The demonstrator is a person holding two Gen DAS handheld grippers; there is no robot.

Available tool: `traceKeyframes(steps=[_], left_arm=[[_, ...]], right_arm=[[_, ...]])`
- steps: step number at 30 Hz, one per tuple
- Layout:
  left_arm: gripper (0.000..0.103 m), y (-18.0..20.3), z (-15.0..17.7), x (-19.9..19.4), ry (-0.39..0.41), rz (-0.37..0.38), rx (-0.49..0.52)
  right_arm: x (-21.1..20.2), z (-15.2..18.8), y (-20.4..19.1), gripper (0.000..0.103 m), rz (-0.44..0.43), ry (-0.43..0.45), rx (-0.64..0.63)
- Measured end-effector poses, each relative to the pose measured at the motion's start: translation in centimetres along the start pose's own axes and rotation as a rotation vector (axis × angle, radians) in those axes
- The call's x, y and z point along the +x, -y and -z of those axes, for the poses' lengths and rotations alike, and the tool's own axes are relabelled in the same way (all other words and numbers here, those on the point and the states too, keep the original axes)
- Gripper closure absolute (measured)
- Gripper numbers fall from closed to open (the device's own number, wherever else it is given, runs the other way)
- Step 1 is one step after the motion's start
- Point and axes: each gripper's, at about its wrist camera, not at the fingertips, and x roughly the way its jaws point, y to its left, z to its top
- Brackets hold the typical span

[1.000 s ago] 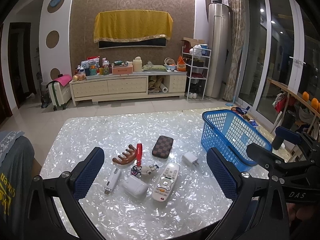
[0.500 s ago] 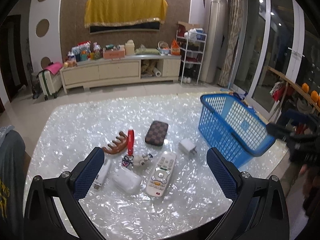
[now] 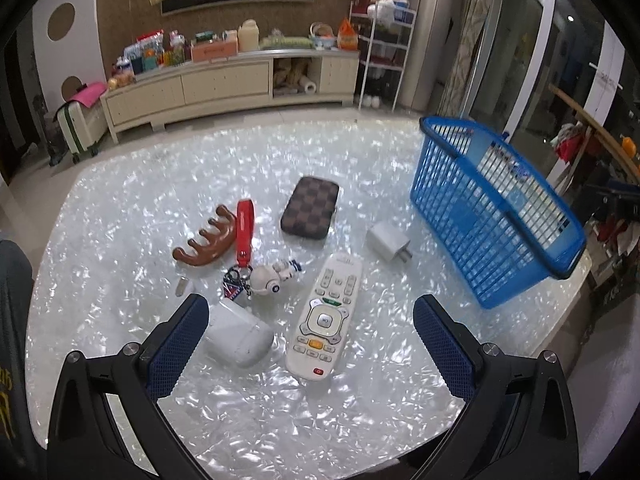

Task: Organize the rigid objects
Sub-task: 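Grasp the blue basket rim with the right tool while the left tool grasps the white dongle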

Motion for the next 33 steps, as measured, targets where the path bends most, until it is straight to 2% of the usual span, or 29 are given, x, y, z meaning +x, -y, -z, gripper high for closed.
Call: traceKeyframes(steps=[5, 10, 12, 14, 17, 19, 21, 27, 30, 33], left_arm=[[0.000, -0.2, 0.1, 2.8, -0.082, 0.034, 0.004], [0.000, -0.3, 0.6, 5.4, -0.140, 0.030, 0.007], [0.000, -0.4, 0.9, 6.4, -0.165, 0.032, -0.001], [0.000, -0.7, 1.1, 7.4, -0.206, 0.034, -0.002], [0.000, -1.0, 1.3, 8.3, -0.251, 0.028, 0.023], [0.000, -1.9, 1.2, 8.5, -0.271, 0.028, 0.039], [0.000, -3.1, 1.2, 8.6, -0.298, 0.030, 0.047], [0.000, -8.7, 0.9, 8.3, -0.340, -0.061, 0.069], [0.000, -11.5, 0.5, 8.3, -0.369, -0.075, 0.074], [0.000, -13.5, 0.3, 9.2, -0.433, -0.070, 0.055]], right_arm=[[4.4, -0.7, 2.7, 0.000, 0.023, -0.122, 0.021], [8.2, -0.5, 4.3, 0.001, 0.011, -0.240, 0.045], [9.3, -0.4, 4.9, 0.017, -0.009, -0.279, 0.056], [10.2, -0.3, 5.1, 0.025, -0.025, -0.318, 0.057], [11.8, 0.0, 4.8, 0.030, -0.040, -0.378, 0.041], [12.4, 0.2, 4.5, 0.036, -0.048, -0.402, 0.030], [12.8, 0.4, 4.1, 0.052, -0.063, -0.424, 0.017], [14.1, 0.9, 3.5, 0.079, -0.128, -0.467, -0.009], [14.9, 1.1, 3.6, 0.083, -0.110, -0.487, -0.022], [15.0, 1.1, 4.1, 0.085, -0.129, -0.496, -0.006]])
